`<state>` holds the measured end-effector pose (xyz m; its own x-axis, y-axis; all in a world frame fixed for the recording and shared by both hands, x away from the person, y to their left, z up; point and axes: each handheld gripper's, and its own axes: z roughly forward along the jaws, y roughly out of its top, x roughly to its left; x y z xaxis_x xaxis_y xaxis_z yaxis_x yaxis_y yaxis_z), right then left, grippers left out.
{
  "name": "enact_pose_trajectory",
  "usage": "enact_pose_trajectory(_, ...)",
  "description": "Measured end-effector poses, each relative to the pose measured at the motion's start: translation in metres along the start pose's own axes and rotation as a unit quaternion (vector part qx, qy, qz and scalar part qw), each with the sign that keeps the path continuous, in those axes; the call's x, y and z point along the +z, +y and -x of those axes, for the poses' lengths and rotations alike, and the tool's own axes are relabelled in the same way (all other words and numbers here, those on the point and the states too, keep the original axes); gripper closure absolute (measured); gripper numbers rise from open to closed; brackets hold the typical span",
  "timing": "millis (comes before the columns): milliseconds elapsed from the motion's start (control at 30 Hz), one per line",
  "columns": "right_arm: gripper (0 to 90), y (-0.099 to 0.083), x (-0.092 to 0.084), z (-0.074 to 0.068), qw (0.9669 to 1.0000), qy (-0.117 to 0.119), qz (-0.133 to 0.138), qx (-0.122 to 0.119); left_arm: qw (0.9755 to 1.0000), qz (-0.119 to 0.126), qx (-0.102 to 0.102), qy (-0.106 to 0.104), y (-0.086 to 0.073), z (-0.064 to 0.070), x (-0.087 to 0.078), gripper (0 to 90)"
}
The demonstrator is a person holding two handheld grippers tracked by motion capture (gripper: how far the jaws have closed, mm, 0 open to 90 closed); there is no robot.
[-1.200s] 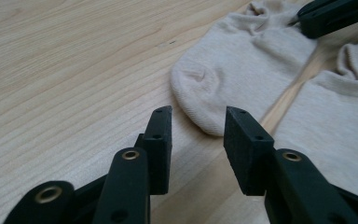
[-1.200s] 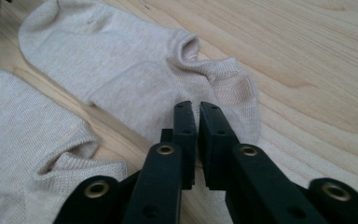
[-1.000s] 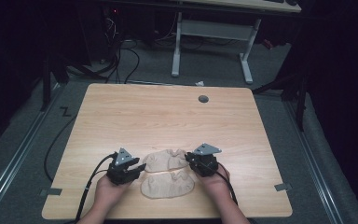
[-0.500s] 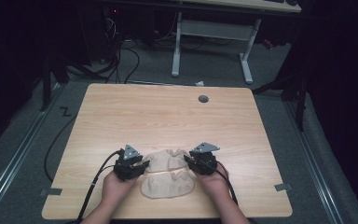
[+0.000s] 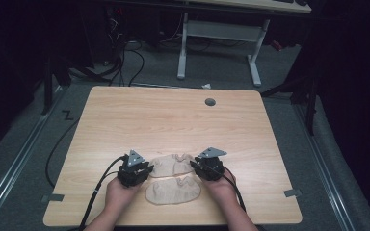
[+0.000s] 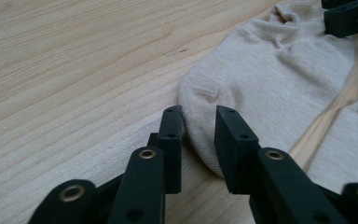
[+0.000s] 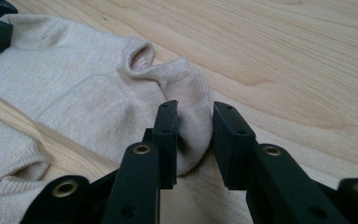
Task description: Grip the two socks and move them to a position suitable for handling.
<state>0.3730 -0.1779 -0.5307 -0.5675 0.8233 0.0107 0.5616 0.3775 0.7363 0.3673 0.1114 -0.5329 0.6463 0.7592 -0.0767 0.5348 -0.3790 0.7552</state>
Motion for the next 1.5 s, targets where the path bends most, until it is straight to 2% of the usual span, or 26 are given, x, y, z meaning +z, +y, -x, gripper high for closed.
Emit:
enact_pose_trajectory(133,74.9,-0.001,0.000,0.000,1.0000,0.006,-0.001,0.004,1.0000,0.002,0.001,-0.005,-0.001,0.001,0.000,78.4)
enact_pose_trajectory(267,81.3,-0.001,0.000,-0.002,0.9999,0.012,0.000,-0.002,0.9999,0.003,0.007,-0.007,-0.001,0.004,0.000,84.6)
enact_pose_trajectory(467,84.0,0.000,-0.001,-0.004,0.9999,0.011,-0.002,-0.012,0.9999,0.003,0.009,-0.004,-0.001,0.005,0.000,85.9)
enact_pose_trajectory(567,84.9,0.001,-0.002,-0.004,0.9998,0.000,0.001,-0.021,0.9999,0.010,0.010,-0.004,0.000,0.006,-0.001,86.2)
enact_pose_trajectory(767,85.2,0.004,-0.012,-0.002,0.9995,-0.008,0.028,-0.015,0.9993,0.033,0.014,-0.006,0.005,0.009,-0.009,86.6)
enact_pose_trajectory(900,85.2,0.005,-0.017,-0.003,0.9989,-0.013,0.039,-0.020,0.9988,0.046,0.018,-0.005,0.008,0.011,-0.013,86.7)
enact_pose_trajectory(967,85.2,0.006,-0.020,-0.003,0.9986,-0.015,0.045,-0.021,0.9985,0.049,0.024,-0.001,0.009,0.011,-0.014,86.7)
enact_pose_trajectory(1233,85.1,0.008,-0.030,-0.004,0.9979,-0.016,0.059,-0.020,0.9976,0.065,0.021,-0.009,0.011,0.011,-0.023,86.8)
enact_pose_trajectory(1500,85.1,0.010,-0.043,-0.010,0.9963,-0.023,0.075,-0.033,0.9969,0.072,0.030,-0.012,0.014,0.016,-0.033,86.8)
